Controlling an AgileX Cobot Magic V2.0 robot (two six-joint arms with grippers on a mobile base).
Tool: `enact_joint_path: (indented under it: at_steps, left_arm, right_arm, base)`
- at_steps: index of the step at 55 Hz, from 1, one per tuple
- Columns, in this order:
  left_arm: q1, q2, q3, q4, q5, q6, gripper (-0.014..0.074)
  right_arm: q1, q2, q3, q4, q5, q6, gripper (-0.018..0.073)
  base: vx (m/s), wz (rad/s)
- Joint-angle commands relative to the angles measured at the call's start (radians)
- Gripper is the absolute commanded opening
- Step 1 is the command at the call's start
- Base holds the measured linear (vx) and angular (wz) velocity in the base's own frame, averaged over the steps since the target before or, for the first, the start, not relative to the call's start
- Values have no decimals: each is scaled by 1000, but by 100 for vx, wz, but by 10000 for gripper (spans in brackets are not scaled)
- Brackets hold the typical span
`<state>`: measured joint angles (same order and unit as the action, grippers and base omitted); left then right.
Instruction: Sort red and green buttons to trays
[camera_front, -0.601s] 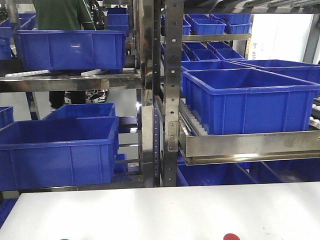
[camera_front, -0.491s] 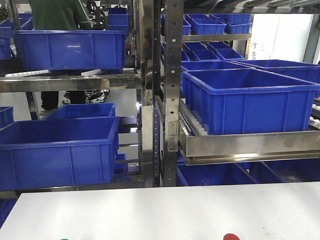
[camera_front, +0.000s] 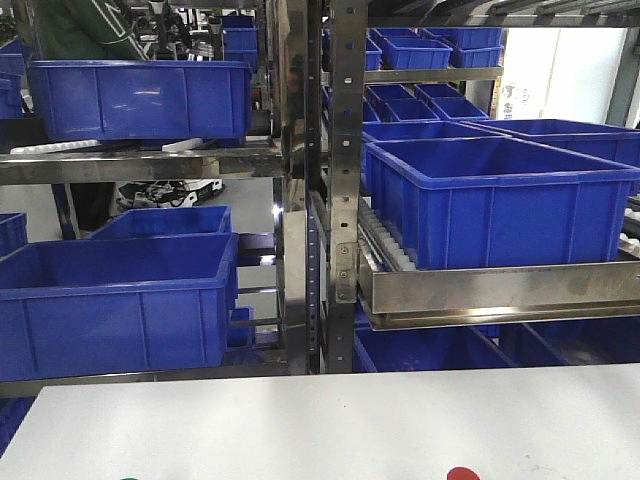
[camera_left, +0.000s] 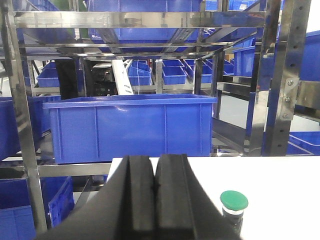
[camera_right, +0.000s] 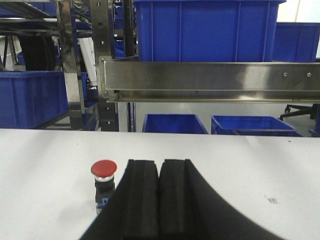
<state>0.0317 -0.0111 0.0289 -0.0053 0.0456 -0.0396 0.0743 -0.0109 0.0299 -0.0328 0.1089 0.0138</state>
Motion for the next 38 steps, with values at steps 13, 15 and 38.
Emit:
enact_joint_path:
  at_steps: [13, 15, 38]
  left_arm:
    - [-1, -12, -71, -13, -302, -11, -6]
    - [-1, -11, -95, -25, -356, -8, -6]
    - [-1, 614, -528, -27, -294, 17, -6]
  right_arm:
    - [-7, -4, -70, 51, -298, 3, -8]
    - [-7, 4, -113, 49, -298, -14, -8]
    - [-7, 652, -599, 46, -363, -94, -8]
  base:
    - [0, 0]
    - [0, 0]
    - [0, 0]
